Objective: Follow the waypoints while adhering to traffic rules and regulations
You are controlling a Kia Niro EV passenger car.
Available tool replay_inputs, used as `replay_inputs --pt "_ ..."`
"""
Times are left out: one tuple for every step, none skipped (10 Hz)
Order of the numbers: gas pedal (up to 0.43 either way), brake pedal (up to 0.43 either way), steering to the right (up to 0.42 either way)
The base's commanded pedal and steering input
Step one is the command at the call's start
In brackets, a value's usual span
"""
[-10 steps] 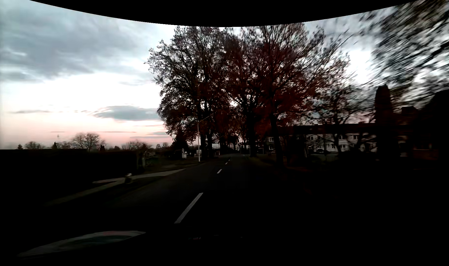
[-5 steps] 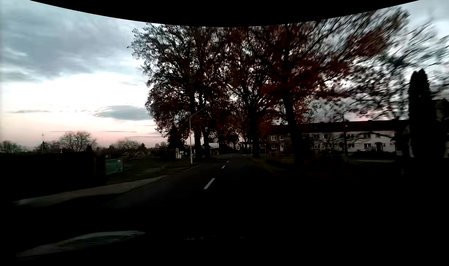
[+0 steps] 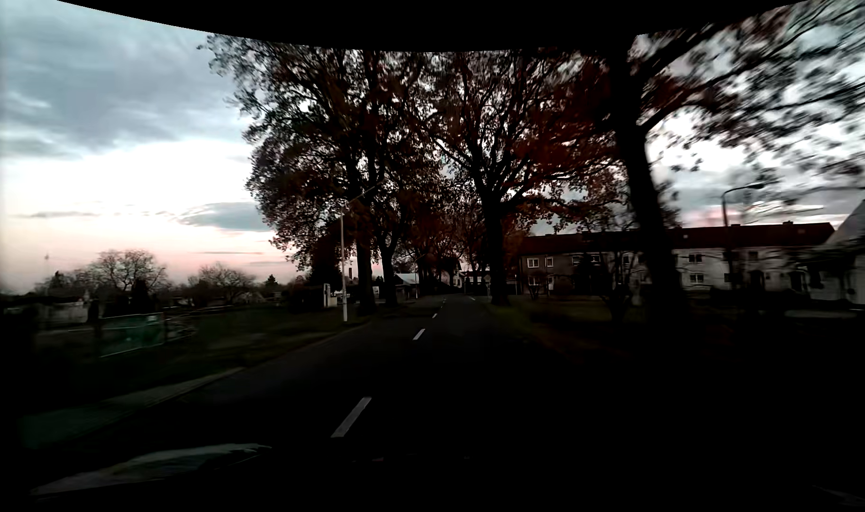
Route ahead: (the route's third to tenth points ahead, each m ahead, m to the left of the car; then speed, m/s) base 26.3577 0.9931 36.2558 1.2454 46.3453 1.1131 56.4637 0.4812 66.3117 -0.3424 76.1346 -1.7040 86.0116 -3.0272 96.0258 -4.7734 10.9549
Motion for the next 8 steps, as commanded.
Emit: replay_inputs --pt "0.079 0.0 0.0" --pt "0.079 0.0 0.0" --pt "0.079 0.0 0.0" --pt "0.067 0.0 0.0" --pt "0.067 0.0 0.0" --pt "0.067 0.0 0.0" --pt "0.067 0.0 -0.001" --pt "0.067 0.0 -0.001"
